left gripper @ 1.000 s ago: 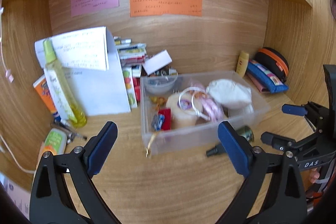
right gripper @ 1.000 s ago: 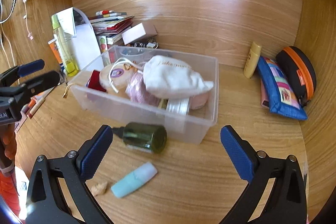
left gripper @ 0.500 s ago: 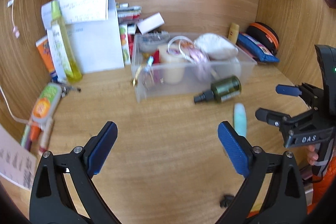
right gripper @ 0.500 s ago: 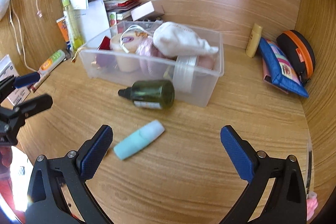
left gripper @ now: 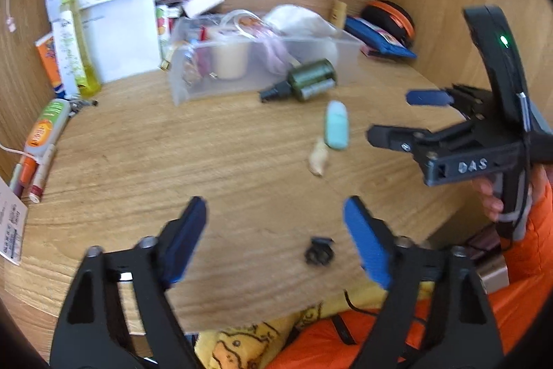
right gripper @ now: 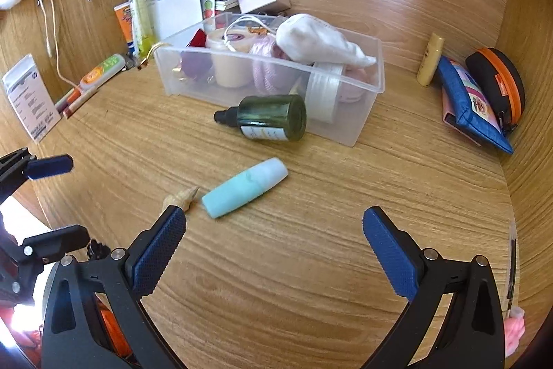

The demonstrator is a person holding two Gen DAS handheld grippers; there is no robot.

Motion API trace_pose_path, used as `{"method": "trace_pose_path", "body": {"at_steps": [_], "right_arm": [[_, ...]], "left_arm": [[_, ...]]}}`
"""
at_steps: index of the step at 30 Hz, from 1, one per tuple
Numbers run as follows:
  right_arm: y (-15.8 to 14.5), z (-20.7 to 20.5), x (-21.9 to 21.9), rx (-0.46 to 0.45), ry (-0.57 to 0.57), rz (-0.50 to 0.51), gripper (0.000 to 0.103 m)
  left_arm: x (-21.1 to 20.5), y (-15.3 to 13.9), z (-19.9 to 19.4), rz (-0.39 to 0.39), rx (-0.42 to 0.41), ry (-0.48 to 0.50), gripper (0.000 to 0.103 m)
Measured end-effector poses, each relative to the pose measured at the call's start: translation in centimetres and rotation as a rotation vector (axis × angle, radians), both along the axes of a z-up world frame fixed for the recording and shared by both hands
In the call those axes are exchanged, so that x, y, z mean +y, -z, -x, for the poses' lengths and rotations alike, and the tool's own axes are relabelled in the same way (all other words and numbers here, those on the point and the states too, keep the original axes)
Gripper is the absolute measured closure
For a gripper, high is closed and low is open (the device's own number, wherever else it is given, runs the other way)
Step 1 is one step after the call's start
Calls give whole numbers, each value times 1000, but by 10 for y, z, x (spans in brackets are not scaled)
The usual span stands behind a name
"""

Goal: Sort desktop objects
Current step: 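Withdraw both tools and move toward the light-blue tube and black clip, then grasp the light-blue tube with the right tool while the left tool grasps the black clip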

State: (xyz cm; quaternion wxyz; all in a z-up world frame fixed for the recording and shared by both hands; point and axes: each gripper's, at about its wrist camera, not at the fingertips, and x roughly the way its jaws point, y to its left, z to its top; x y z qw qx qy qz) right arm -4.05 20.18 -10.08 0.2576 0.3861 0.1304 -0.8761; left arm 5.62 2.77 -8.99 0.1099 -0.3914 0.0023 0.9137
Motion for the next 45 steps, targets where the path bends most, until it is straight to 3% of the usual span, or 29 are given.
{"method": "trace_pose_path", "body": {"at_steps": [7, 12, 18, 27, 37, 42, 45], "right_arm": [[6, -1, -5, -24, -29, 5, 1], [7, -4, -15, -6, -60, -3, 1], [14, 0, -23, -4, -76, -47, 1], [27, 20, -24, -47, -69, -90, 1], [29, 41, -37, -50, -133, -140, 1], [29, 48, -39, -71, -156, -122, 4], [29, 51, -33, -113, -158, -73, 17]], "left_arm": [[11, 19, -6, 2, -62, 51, 59], [12, 21, -8, 11, -49, 70, 86], [10, 21, -8, 31, -27, 62, 86], [-22, 9, 16, -52, -3, -33, 86], [-31, -3, 43, -79, 28, -41, 86], [-34, -5, 54, -86, 31, -48, 86], [-37, -9, 59, -98, 37, -51, 86]]}}
